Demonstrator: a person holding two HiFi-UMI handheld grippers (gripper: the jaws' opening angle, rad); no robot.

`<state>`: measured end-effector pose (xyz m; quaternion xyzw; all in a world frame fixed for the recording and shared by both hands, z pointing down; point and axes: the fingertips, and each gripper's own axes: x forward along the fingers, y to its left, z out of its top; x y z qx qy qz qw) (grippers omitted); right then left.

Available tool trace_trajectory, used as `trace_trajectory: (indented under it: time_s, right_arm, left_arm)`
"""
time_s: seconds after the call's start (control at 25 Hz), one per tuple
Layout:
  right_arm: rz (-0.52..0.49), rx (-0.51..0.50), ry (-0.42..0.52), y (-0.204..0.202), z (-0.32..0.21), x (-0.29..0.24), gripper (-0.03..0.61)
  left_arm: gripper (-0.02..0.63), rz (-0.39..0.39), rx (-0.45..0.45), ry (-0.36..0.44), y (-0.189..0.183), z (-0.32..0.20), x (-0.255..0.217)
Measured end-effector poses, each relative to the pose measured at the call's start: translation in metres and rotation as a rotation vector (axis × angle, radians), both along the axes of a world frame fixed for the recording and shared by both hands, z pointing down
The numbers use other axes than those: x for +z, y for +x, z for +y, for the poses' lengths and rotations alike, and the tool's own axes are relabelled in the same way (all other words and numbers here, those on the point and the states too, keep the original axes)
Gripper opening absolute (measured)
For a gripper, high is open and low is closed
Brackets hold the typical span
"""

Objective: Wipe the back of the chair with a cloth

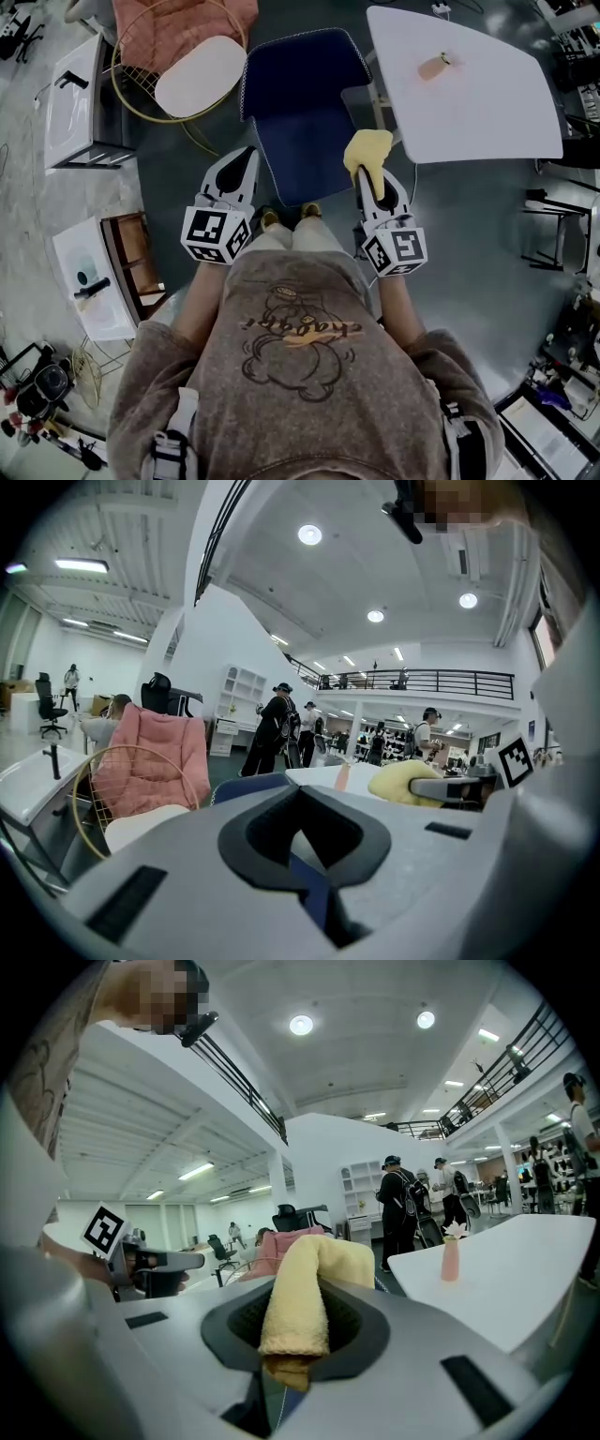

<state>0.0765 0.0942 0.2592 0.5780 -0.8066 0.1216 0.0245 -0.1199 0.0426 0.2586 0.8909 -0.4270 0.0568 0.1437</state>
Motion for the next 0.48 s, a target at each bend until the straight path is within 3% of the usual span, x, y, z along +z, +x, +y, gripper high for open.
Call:
trace_trajectory:
  time_s: [0.48]
  right_arm:
    - [-0.01, -0.036, -0.013, 0.012, -0.053, 0.012, 0.077]
  left_arm:
    - [0.009, -0.013, -0.026, -0.008, 0.015, -0.043, 0.009]
